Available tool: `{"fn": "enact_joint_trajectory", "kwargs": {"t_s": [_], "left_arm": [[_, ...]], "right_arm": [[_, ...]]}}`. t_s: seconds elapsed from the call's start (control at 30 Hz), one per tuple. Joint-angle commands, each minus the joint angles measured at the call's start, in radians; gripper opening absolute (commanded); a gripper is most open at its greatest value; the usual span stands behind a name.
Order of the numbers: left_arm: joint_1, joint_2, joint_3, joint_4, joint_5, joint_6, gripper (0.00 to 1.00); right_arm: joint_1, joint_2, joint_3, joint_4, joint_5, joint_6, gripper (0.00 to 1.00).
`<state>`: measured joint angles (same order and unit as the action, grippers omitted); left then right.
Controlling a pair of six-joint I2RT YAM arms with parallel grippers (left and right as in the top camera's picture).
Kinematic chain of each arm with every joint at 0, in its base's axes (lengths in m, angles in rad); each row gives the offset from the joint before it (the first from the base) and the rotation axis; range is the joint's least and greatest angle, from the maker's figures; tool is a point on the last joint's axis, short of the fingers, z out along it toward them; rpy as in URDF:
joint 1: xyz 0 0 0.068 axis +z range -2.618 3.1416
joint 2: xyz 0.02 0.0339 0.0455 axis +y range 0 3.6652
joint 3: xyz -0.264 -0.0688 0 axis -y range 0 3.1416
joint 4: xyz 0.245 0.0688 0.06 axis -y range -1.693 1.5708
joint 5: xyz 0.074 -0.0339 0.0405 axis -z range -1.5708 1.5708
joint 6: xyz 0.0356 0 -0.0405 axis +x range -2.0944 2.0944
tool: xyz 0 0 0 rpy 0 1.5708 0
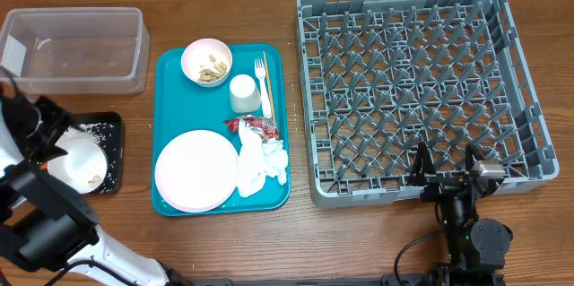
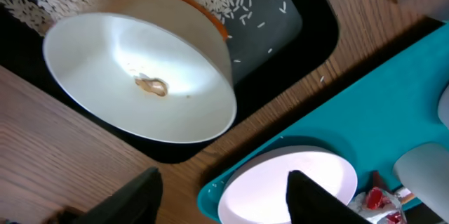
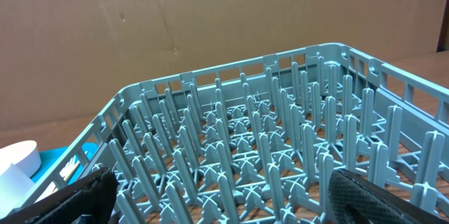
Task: Sort waste into correct bins and load items into the dishwasher rack
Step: 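Shake the tilted bowl over the black tray to empty remaining rice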
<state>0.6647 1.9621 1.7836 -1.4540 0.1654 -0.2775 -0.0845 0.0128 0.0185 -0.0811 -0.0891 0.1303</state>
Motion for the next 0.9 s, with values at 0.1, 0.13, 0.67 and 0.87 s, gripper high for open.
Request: {"fn": "enact_joint_trajectory", "kwargs": {"t_s": [0.1,0.13,0.67,0.87], "left_arm": [[-0.069,-0.004,-0.097,0.039,-0.134,-0.239,0.65],[-0.064,-0.004,-0.115,0.056,-0.127,-0.255,0.65],[0.005,-0.004,-0.217,0.261,0.001,-0.164,0.56],[0.002,-0.004,-0.221,0.295,0.012,-0.164,0.49]], "right_arm": [[-0.003,-0.007,-0.01,0.004,0.007,-0.004,1.0],[-0.003,-0.007,-0.01,0.004,0.007,-0.004,1.0],[-0.003,-0.007,-0.01,0.004,0.007,-0.004,1.0],[-0.003,-0.007,-0.01,0.004,0.007,-0.004,1.0]]}}
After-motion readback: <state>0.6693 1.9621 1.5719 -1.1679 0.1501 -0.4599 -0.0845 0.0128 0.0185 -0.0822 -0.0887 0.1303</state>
